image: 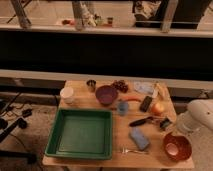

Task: Stack bowls on top of each other

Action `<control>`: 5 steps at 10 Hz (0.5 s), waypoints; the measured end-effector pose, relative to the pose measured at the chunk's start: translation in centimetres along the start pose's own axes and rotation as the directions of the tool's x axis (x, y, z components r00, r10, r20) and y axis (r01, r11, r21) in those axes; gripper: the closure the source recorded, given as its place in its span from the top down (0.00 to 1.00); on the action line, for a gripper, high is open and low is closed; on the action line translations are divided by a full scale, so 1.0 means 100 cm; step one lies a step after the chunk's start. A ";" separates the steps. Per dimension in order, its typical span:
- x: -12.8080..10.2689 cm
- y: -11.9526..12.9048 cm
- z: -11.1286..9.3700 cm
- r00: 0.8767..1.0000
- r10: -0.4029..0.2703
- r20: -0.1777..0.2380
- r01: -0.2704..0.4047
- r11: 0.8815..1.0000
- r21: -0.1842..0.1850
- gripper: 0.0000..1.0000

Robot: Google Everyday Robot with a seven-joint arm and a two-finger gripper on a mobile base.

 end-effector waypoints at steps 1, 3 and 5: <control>-0.004 -0.002 -0.004 1.000 -0.003 0.007 0.003 1.000 0.001 0.00; -0.009 -0.007 -0.014 1.000 -0.006 0.020 0.006 1.000 0.014 0.00; -0.006 -0.012 -0.033 1.000 0.007 0.029 -0.008 0.999 0.032 0.00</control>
